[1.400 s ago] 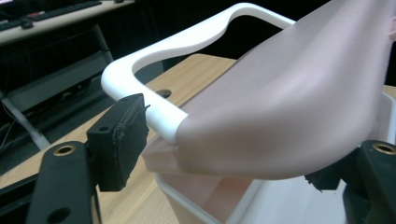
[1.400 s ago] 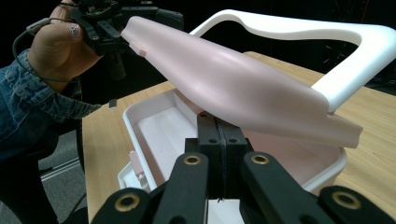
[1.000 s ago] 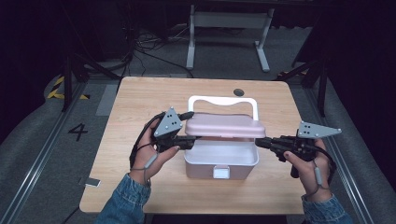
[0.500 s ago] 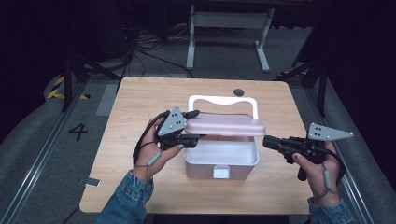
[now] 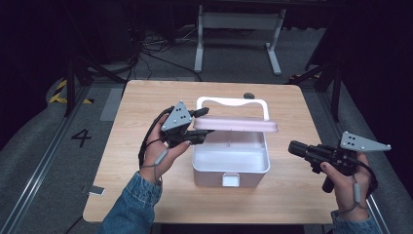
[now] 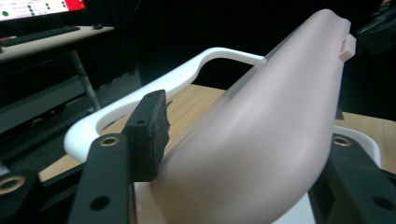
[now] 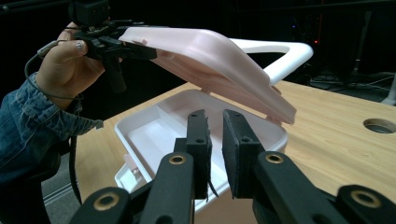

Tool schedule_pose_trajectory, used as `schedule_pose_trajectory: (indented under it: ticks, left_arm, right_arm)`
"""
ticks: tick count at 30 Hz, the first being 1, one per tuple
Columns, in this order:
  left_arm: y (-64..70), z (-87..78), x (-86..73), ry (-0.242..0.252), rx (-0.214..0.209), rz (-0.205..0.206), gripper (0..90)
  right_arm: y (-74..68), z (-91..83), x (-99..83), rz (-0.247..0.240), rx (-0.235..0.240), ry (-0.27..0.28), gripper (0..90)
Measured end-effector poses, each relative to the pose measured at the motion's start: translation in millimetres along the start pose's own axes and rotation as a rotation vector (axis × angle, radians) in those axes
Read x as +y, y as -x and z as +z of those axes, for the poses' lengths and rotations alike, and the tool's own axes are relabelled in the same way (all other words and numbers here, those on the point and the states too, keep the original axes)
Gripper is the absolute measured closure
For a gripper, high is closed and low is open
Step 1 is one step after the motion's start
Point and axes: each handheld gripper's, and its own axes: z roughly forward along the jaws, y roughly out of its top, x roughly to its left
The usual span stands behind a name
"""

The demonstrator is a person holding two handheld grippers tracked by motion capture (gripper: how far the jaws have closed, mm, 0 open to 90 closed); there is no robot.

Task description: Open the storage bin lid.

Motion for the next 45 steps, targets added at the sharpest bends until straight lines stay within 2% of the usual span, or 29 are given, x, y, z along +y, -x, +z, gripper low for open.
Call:
schedule_pose_trajectory:
  ticks: [5,8,15,22,31,35,38,40,45]
  left_arm:
    - [-7.2,1.3,2.7,-0.002,0.023,0.004,54.0]
    - [-11.2,2.3,5.1,-0.005,0.02,-0.023,56.4]
    - [-19.1,6.3,9.9,-0.008,0.02,-0.056,57.4]
    - [-30.8,12.8,13.3,0.003,0.051,-0.068,58.6]
    - [-41.2,20.9,16.1,0.004,0.083,-0.095,59.2]
    - [-48.3,26.1,18.0,-0.004,0.089,-0.112,59.5]
    - [-56.4,31.6,21.5,-0.029,0.098,-0.121,60.1]
    - [-60.4,34.6,22.2,-0.037,0.1,-0.127,60.3]
    - [-69.7,41.7,22.1,-0.047,0.107,-0.15,60.4]
  right_arm:
    - [3.5,-6.5,1.3,0.003,-0.021,0.011,81.3]
    - [4.5,-6.7,1.8,0.006,-0.023,0.016,81.2]
    - [8.9,-7.5,0.8,0.002,-0.038,0.008,80.6]
    - [15.2,-12.4,-0.7,0.009,-0.066,0.011,80.3]
    - [19.3,-14.1,-2.6,0.022,-0.076,0.009,79.6]
    - [21.6,-14.9,-3.3,0.018,-0.085,0.008,78.9]
    - [24.9,-18.0,-4.1,0.028,-0.098,0.01,77.5]
    - [27.4,-19.5,-4.8,0.038,-0.109,-0.008,75.0]
    - [34.7,-19.4,-8.6,0.027,-0.153,-0.038,71.4]
